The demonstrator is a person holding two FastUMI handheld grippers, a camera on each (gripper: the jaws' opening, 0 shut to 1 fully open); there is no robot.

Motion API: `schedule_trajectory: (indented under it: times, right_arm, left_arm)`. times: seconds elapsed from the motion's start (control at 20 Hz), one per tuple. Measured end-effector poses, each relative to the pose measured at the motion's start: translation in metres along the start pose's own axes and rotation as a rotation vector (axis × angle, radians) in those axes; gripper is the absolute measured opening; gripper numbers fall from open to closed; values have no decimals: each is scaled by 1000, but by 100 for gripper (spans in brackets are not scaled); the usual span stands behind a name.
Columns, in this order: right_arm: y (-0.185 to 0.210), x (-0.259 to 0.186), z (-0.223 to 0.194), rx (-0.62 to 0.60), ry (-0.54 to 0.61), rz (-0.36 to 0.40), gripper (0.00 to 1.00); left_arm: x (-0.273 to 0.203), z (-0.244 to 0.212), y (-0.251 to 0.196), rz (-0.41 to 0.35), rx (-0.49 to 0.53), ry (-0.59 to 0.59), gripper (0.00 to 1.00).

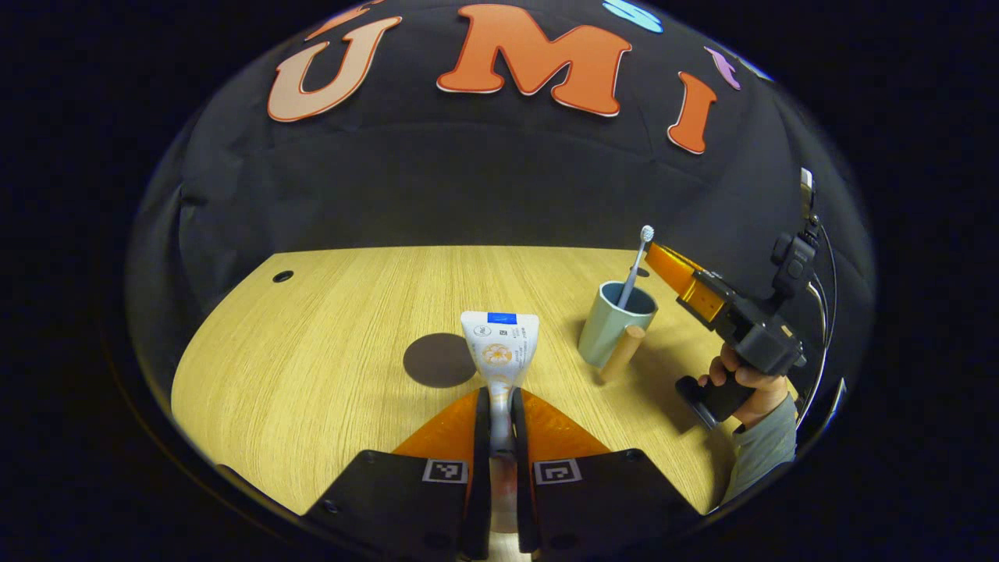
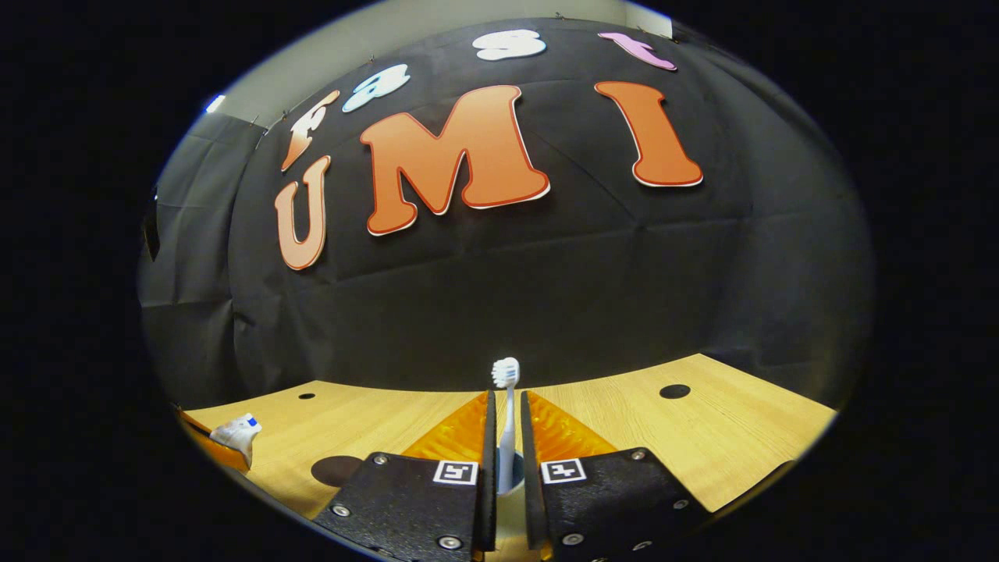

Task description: Put the toothbrush and toothpaste on the desktop into the cup, then pick up the cup and place it on the coaster on the desktop.

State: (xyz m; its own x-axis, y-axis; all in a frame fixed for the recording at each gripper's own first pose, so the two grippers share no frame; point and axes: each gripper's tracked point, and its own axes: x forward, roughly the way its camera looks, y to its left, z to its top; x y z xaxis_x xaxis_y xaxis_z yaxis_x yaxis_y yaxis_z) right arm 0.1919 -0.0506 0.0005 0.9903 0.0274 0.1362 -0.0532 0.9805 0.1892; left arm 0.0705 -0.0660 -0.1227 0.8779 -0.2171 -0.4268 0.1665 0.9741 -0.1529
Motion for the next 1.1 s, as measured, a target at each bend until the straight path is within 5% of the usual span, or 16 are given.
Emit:
schedule_trajectory:
  times: [0.7, 1.1]
  right_arm:
    - [-26, -55, -30, 10, 92, -11, 51]
    - [-22, -90, -34, -6, 113, -5, 62]
  left_arm:
    - [54, 102, -38, -118, -25, -355, 17]
    - [61, 138, -83, -207, -15, -471, 17]
